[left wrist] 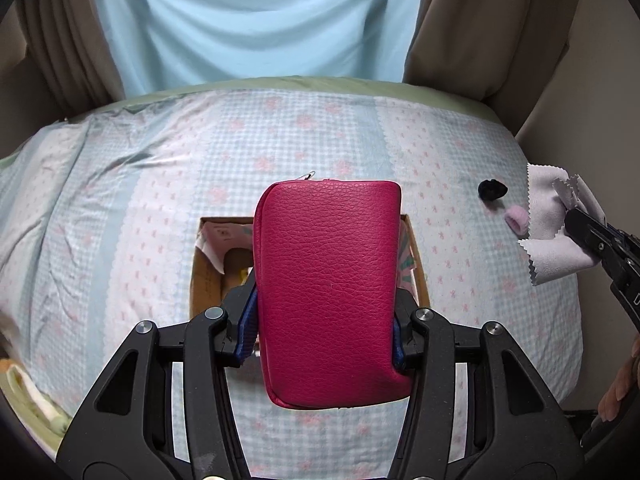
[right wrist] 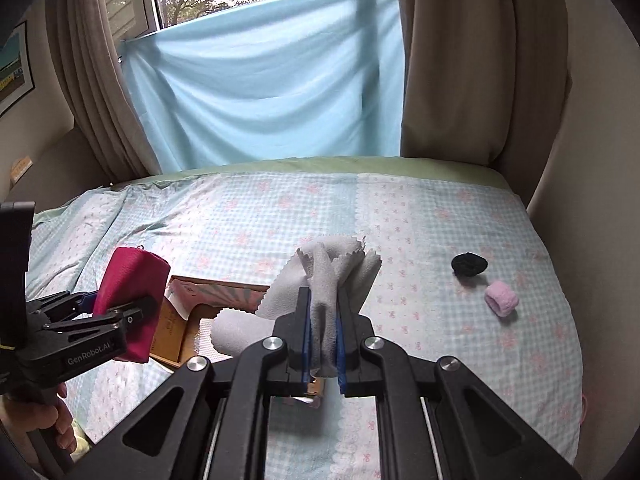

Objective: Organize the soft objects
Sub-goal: 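Carry the magenta pouch and grey cloth into the box and open both grippers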

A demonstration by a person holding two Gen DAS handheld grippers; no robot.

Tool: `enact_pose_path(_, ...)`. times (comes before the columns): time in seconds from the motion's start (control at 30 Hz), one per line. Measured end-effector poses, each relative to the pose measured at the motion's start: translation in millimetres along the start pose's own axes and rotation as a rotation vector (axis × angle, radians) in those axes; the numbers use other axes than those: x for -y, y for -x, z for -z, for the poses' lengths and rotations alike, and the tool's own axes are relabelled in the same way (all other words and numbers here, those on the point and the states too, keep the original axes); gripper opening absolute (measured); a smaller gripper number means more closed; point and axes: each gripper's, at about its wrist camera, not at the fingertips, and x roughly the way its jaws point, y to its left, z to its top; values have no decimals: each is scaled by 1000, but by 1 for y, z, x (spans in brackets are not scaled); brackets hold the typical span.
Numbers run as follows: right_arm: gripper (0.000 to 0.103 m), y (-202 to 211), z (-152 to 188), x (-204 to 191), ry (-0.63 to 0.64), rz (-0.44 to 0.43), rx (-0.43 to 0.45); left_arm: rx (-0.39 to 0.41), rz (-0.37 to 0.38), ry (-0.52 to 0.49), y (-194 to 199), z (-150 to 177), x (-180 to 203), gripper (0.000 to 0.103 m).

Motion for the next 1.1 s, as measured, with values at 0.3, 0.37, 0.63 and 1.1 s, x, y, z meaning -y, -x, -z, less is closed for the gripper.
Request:
enact_pose_path(0.3, 9, -84, 1, -62, -58, -30, -191, -147, 9, -49, -60, 4, -64, 46)
enact_pose_path(0.37, 9, -105, 2, -70, -79, -39, -238, -183, 32, -33, -76, 6, -77, 46)
enact_pose_path(0.63, 9, -181, 10, -82, -190, -71, -417, -325, 80, 41, -143, 17, -103, 46)
enact_pose_path(1.1, 9, -269, 17, -72, -357, -99, -609, -449, 90, -55, -209, 18, -87, 63)
